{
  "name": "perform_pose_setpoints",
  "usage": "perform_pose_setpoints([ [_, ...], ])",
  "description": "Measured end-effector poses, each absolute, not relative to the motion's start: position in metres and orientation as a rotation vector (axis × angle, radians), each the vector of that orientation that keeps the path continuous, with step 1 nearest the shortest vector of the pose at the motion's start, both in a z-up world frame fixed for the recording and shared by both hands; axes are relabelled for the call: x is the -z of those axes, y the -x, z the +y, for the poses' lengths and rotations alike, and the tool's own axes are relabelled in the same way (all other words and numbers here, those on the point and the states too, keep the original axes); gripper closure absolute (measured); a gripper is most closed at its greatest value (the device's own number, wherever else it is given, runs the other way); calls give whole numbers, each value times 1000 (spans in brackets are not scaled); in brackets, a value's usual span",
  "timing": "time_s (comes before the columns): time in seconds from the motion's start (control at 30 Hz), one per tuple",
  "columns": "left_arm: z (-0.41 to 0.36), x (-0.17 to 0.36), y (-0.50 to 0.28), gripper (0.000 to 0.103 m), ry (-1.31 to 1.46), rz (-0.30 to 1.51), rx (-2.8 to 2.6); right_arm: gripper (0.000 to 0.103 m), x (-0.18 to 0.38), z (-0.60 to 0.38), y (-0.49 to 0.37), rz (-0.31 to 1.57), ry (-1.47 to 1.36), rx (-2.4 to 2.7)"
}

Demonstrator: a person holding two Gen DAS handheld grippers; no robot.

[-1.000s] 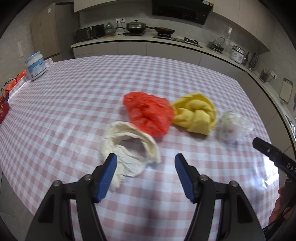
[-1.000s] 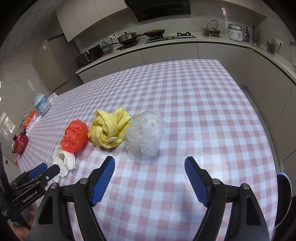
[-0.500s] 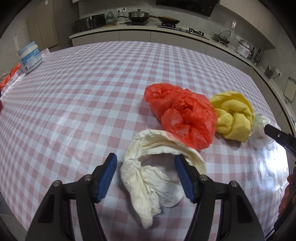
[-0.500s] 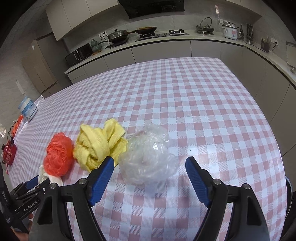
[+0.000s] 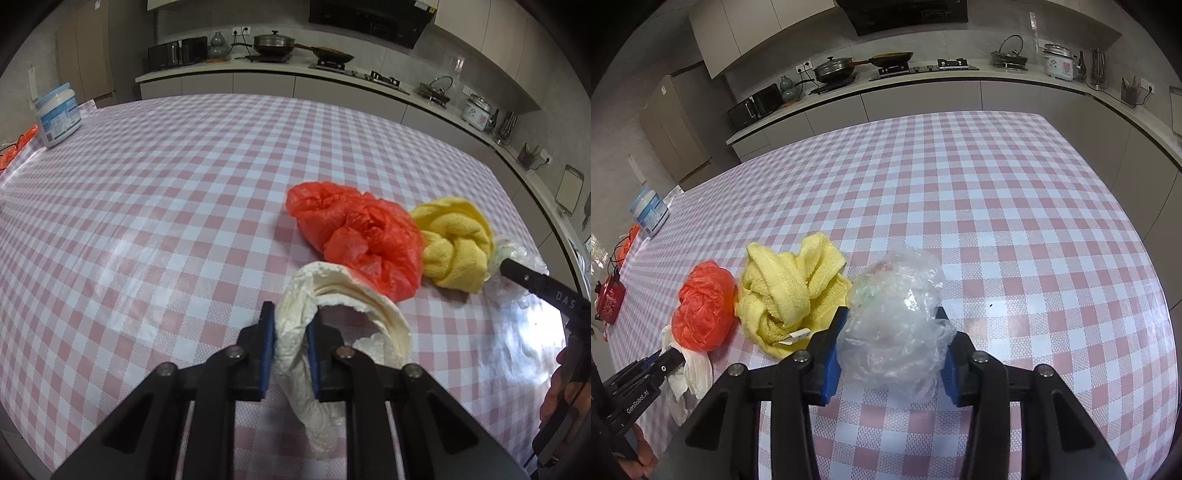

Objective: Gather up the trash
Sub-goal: 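Grasp the white glove with the left tool while the right tool grasps the clear plastic bag, then lift and carry the white glove and clear plastic bag over the black bin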

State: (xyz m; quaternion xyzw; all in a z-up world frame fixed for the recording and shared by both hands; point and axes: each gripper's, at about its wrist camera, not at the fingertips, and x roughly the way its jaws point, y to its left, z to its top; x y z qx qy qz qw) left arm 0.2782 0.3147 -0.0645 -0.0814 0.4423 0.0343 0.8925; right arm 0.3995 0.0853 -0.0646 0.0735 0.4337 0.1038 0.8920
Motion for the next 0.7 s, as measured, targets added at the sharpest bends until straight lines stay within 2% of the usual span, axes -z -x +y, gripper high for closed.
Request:
perform_pose_setpoints([
  [0.27,291,39,-256,86,178,869,-23,59,48,72,-378,865,-164,-250],
  [0.7,198,27,-237,86,144,851,97,59,29,4,-318,830,-186,-269],
])
